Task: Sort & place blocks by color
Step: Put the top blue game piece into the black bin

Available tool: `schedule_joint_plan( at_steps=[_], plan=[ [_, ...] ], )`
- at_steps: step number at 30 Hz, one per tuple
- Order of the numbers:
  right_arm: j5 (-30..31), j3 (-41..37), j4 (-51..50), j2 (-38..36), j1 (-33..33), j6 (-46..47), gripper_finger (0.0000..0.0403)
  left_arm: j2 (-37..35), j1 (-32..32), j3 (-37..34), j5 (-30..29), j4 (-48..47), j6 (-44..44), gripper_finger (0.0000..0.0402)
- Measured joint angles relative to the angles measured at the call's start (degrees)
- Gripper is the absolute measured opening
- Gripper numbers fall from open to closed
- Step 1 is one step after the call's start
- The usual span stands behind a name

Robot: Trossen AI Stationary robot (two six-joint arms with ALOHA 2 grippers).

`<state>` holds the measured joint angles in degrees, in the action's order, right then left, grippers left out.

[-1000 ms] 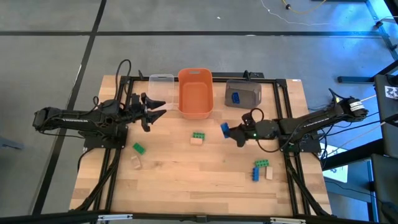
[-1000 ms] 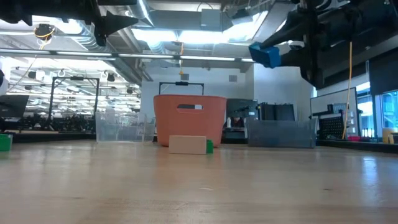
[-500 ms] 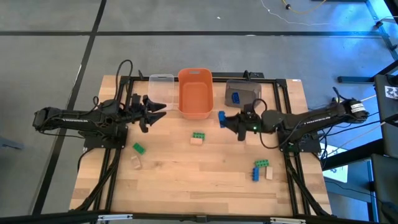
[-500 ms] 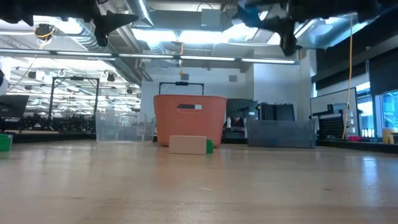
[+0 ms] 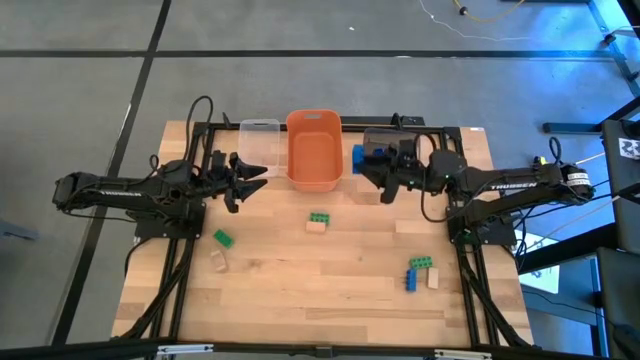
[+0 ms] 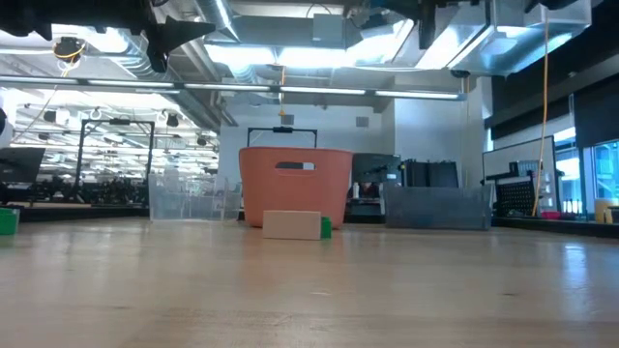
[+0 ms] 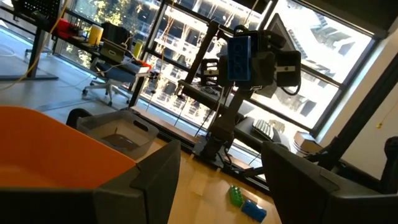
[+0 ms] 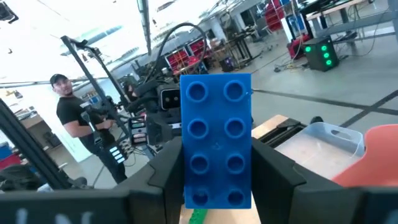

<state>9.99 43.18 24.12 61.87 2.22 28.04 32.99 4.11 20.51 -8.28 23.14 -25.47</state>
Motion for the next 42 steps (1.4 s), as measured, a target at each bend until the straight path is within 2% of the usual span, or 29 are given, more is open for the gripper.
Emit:
schedule_joint_plan(
  at_steps=[14,18,22,27,31,34,42],
  plan=[
    [-0.10,0.04,0.81,1.44,0.26,0.85,0.0140,-0.01,0.01,0.02,0.01,0.02,0.09,0.0217],
    [2.37,0.20,1.01,1.46,0.35,0.17,0.0140,0.00,0.00,0.02,0.01,0.01,0.09,0.0217],
    [2.62,4.16,0.57,3.72,1.62,-1.63,0.0140,-0.01,-0.01,0.02,0.01,0.02,0.09,0.0217],
    [1.76,12.90,-3.31,9.02,3.35,-7.35,0.0140,0.01,-0.01,0.02,-0.01,-0.04,0.08,0.0217],
    [-0.83,17.43,-4.25,12.82,5.16,-8.90,0.0140,0.01,-0.01,0.02,0.01,0.01,0.07,0.0217],
    [-2.59,19.36,-4.18,14.38,5.70,-8.94,0.0140,-0.01,-0.02,0.02,0.03,0.00,0.07,0.0217],
    [-2.57,20.35,-4.63,15.08,5.95,-10.36,0.0140,0.00,-0.01,0.02,0.01,0.01,0.07,0.0217]
  ],
)
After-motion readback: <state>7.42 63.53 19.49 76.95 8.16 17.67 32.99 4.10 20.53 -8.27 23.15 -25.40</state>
